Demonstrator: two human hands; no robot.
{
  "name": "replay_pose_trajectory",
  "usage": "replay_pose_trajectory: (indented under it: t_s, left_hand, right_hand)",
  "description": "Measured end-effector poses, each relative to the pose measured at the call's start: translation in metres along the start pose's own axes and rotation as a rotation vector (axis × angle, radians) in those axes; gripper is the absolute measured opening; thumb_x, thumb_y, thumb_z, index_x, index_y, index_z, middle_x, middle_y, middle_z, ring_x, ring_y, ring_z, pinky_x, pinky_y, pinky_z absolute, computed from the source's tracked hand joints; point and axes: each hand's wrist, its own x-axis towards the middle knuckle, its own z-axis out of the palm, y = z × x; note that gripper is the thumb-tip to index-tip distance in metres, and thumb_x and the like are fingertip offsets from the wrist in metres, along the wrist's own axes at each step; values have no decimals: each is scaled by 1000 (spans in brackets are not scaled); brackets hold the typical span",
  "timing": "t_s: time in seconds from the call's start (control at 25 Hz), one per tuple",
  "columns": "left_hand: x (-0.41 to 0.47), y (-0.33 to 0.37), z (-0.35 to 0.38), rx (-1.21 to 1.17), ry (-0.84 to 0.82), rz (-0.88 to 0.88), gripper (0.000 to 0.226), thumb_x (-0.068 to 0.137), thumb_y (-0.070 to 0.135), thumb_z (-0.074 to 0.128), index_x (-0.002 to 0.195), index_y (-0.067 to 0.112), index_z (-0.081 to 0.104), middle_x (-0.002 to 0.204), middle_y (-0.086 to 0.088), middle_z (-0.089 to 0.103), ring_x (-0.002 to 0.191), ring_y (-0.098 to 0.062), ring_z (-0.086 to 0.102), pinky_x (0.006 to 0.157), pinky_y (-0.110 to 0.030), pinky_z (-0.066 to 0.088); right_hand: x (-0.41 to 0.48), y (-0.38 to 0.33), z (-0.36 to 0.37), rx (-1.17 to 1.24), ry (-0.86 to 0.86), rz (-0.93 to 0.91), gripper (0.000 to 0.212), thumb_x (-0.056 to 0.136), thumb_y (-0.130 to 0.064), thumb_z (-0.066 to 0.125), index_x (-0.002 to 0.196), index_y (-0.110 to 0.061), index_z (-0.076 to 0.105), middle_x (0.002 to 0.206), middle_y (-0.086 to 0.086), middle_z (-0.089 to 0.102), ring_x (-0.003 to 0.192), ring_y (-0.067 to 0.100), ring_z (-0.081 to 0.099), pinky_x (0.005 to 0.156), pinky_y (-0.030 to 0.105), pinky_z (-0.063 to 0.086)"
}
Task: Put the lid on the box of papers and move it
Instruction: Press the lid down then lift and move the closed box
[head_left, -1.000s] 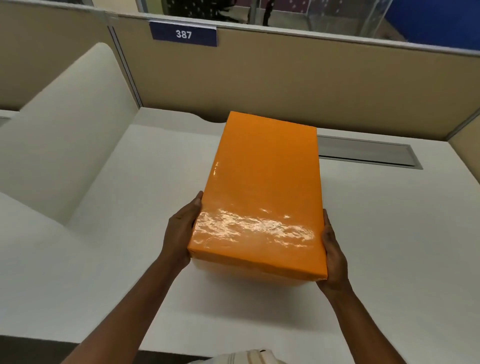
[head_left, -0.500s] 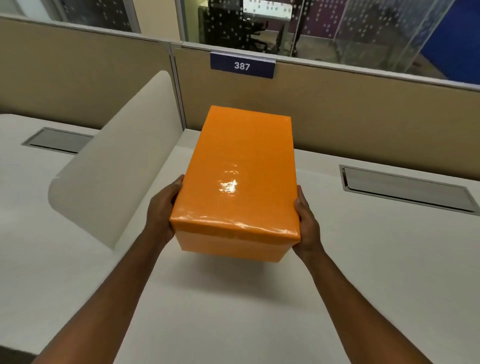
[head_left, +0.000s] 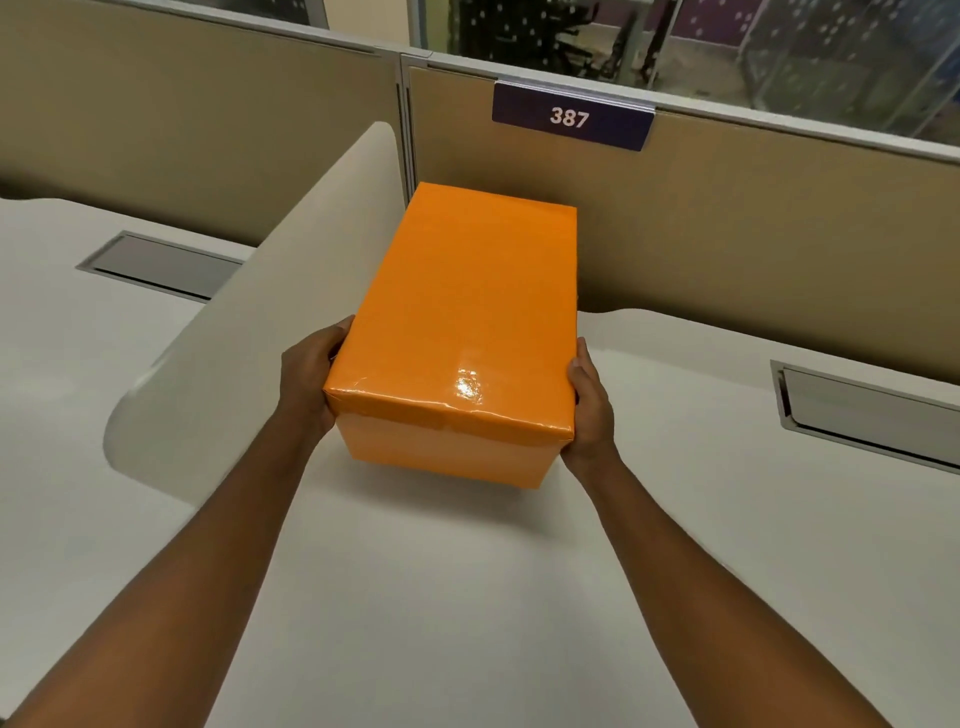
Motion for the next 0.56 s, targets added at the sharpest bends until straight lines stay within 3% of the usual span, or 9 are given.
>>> replay_pose_trajectory:
  t_s: [0.16,0.4,0.56]
  left_hand:
    - [28,-4,-1,-44,16,-20,14,83,26,66,85,19,78,79,1,77,73,-16,72,62,-30,59]
    - [51,-13,3,-136,303,-117,29,90,19,49,69,10,68,67,-1,71,65,-17,65,72,-34,53]
    - [33,-28,-4,-275,465,-140,23,86,26,48,68,17,60,53,8,65,55,-11,62,56,-24,49]
  right_hand:
    - [26,9,8,-15,16,-3,52,99,-34,34,149,-27,21,148,5,40,123,32,51,102,56,42]
    - [44,23,14,-71,79,-43,50,99,-34,35,147,-30,23,136,-4,46,115,21,56,86,37,53]
    - [42,33,21,-143,81,-52,52,98,-38,36,148,-33,20,134,-6,48,114,21,57,85,36,53]
